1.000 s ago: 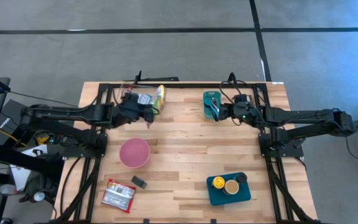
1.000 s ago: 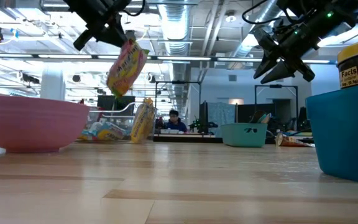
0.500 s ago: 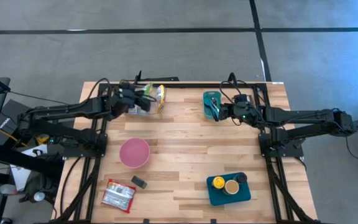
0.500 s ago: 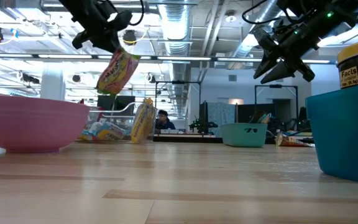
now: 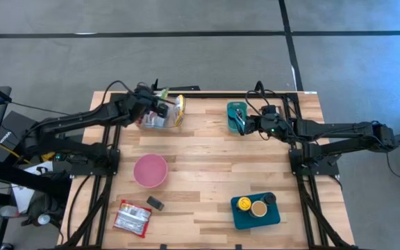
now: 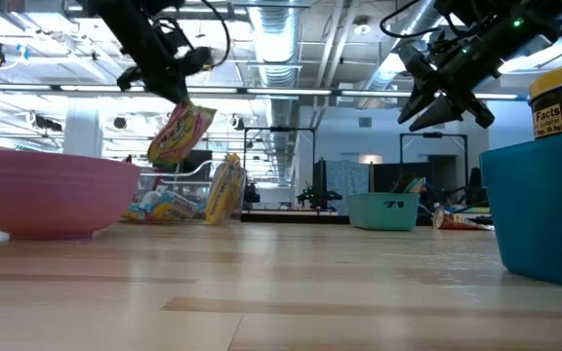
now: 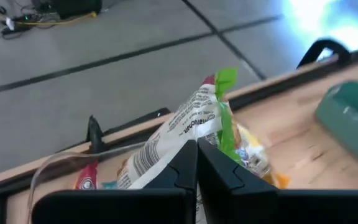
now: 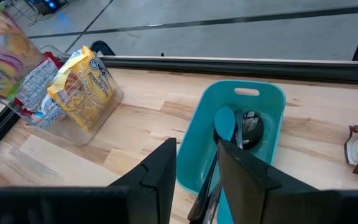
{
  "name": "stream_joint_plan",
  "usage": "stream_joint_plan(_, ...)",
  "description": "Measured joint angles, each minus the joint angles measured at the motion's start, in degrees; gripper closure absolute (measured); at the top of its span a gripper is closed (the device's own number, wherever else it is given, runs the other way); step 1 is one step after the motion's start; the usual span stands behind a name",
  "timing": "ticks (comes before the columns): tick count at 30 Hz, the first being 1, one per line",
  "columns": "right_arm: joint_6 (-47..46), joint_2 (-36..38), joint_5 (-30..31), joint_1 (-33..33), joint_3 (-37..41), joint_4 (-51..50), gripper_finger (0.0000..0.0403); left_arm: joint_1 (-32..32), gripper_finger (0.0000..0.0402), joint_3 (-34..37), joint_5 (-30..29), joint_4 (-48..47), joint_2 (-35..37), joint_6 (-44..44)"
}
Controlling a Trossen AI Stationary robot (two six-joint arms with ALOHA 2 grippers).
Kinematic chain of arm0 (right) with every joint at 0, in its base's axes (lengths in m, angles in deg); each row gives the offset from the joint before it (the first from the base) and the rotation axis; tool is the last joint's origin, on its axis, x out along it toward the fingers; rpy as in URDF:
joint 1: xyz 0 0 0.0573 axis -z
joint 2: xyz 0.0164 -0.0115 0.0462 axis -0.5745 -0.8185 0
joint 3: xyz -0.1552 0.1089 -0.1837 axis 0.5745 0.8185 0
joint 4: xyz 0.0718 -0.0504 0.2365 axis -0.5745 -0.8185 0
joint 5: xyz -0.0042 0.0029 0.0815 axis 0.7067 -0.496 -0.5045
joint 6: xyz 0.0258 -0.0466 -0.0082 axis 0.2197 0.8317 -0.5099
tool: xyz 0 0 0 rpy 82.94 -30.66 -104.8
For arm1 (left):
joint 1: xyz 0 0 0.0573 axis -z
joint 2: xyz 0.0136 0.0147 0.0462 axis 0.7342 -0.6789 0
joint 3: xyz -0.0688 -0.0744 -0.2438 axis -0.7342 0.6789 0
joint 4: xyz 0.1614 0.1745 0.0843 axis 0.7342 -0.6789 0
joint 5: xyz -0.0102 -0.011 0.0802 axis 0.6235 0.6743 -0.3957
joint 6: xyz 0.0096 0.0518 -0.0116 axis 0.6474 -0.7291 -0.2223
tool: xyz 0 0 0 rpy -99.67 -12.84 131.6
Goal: Pick & Place Food Item
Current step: Put the green noodle pack into the transparent bin
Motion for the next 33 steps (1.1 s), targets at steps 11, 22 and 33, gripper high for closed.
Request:
stream_joint_plan(11, 0.0, 0.0, 0.0, 0.0, 0.0, -0.3, 0.029, -3.5, 0.0401, 0.0, 1.2, -0.5, -5.0, -6.0)
stream_joint_plan(22, 0.0, 0.0, 0.0, 0.0, 0.0, -0.4, 0.029, -5.2, 0.0401, 0.1, 1.3, -1.5, -9.2, -7.1)
stream_joint_plan(33, 0.0, 0.0, 0.0, 0.0, 0.0, -0.3, 0.029, -5.2, 0.0401, 0.1, 4.3, -4.2, -10.8, -7.3)
